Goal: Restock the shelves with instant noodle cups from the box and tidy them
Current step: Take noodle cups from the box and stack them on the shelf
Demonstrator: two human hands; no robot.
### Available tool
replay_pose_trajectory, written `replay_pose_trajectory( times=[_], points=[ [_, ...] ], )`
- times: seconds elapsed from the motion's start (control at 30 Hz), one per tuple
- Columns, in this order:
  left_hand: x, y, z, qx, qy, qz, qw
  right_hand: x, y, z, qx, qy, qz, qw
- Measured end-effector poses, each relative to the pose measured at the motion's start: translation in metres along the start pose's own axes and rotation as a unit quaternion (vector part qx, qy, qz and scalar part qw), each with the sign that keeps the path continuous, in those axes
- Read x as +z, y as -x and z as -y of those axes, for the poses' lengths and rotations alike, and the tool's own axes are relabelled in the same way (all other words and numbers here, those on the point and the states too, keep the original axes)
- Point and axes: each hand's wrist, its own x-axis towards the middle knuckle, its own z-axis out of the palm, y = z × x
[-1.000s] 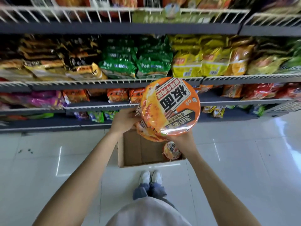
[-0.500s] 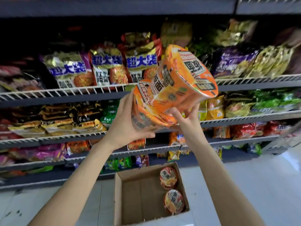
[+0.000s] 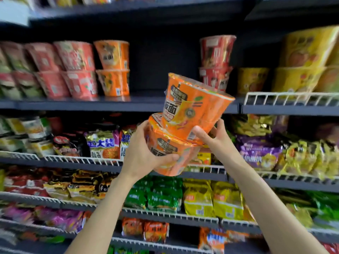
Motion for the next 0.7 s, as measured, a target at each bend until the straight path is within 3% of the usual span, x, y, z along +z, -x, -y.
replay_pose_trajectory(
  times=[0.17, 0.47, 0.7],
  points=[
    [-0.012, -0.053, -0.035, 0.009, -0.080, -0.074, 0.994, -0.009, -0.056, 0.049, -0.058, -0.018, 0.023, 0.998],
    [-0.020, -0.163, -0.017, -0.023, -0.030, -0.078, 0.996, 0.012, -0.161, 0.094, -0.148, 0.019, 0.011, 0.989],
    [-0.023, -0.223, 0.059, -0.098, -0.008, -0.087, 0.991, 0.069, -0.241, 0.069, -0.079, 0.054, -0.015, 0.995]
  ],
)
